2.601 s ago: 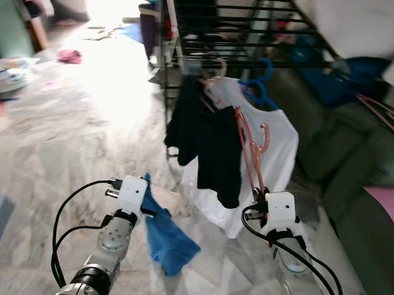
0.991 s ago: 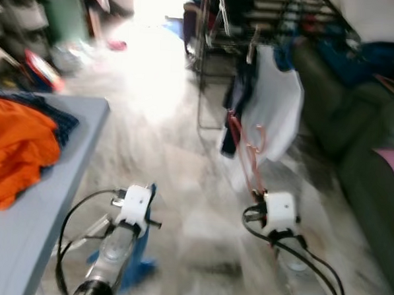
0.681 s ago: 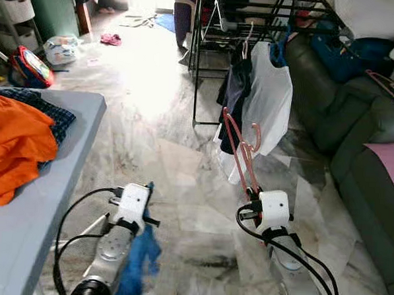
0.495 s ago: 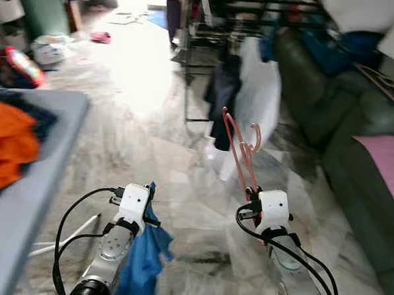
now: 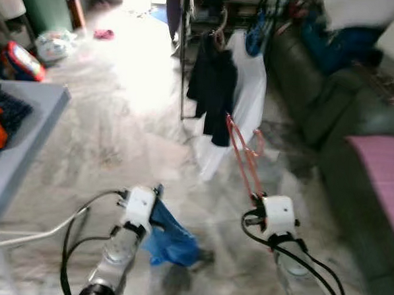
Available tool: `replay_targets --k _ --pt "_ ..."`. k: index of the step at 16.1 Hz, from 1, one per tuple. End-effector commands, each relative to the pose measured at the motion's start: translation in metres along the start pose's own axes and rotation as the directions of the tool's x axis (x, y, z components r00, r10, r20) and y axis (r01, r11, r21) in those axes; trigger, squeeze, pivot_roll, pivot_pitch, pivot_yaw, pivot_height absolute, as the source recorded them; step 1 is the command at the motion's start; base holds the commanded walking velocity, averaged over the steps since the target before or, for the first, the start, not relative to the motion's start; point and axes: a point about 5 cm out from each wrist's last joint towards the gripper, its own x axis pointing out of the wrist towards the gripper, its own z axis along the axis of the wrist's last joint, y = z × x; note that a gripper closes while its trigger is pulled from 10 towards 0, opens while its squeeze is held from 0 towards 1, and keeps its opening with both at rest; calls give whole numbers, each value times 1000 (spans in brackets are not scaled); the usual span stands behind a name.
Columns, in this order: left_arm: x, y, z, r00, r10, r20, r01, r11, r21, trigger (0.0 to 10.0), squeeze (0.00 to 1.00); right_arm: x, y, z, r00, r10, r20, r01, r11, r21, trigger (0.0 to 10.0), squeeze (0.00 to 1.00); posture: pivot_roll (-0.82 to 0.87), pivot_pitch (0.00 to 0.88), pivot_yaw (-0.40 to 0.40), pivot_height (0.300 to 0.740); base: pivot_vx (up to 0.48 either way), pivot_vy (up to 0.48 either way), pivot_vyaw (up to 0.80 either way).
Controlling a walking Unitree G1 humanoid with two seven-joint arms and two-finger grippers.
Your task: Hang hanger
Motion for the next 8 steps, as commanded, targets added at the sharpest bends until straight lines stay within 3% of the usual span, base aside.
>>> replay_targets --k 1,4,5,8 --pt "-1 10 2 1000 19 6 -19 1000 17 10000 0 2 5 5 1000 10 22 -10 1000 4 10000 0 75 124 -60 740 0 -307 0" --pt "-1 9 2 1000 15 5 -16 1000 15 10000 0 1 5 5 1000 19 19 -19 1000 -10 10000 0 70 129 -61 740 0 -309 0" --pt "-1 8 2 1000 10 9 -10 1000 -9 10000 0 0 5 4 1000 23 14 -23 1000 -16 10000 0 68 131 -61 740 0 0 0" --pt "-3 12 -10 997 23 -74 -19 999 51 10000 0 0 8 -5 998 49 -34 -49 999 -12 10000 0 69 133 -56 740 0 0 0"
